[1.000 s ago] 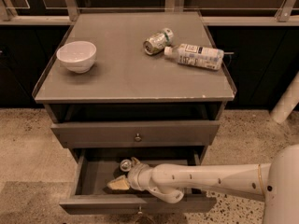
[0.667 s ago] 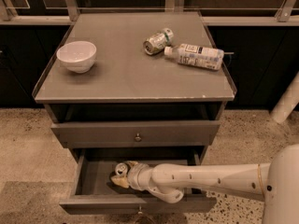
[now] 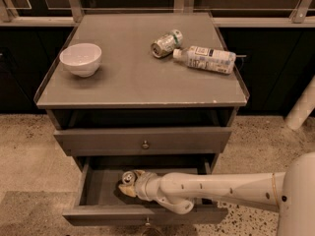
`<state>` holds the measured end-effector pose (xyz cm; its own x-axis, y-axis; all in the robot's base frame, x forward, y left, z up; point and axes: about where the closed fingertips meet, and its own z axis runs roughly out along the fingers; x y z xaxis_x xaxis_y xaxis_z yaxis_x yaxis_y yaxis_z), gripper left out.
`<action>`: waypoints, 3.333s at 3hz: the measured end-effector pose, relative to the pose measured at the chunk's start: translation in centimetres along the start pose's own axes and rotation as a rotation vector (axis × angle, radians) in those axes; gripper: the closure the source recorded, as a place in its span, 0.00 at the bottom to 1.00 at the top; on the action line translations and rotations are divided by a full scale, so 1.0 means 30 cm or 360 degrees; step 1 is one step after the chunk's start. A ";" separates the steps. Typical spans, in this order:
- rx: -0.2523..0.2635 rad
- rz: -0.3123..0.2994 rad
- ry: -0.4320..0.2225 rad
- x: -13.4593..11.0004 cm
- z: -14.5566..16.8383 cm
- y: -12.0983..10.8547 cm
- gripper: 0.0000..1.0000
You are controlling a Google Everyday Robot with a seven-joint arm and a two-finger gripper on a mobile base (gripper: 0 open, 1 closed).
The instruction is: Pick green can from middle drawer and place on counter
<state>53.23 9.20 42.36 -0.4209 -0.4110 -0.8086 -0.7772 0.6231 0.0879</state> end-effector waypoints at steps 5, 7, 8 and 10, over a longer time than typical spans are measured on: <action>-0.0296 0.0387 -0.0093 0.026 -0.483 -0.420 1.00; -0.0674 0.0464 -0.0138 0.046 -0.689 -0.299 1.00; -0.0764 0.0465 -0.0142 0.042 -0.707 -0.256 1.00; -0.0725 0.0401 -0.0136 -0.012 -0.773 -0.239 1.00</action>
Offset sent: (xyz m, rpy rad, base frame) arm 0.0135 -0.1013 0.0634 0.2569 0.1284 -0.0195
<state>48.12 -10.55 55.50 -0.5959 -0.2184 -0.7728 -0.7896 0.3350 0.5142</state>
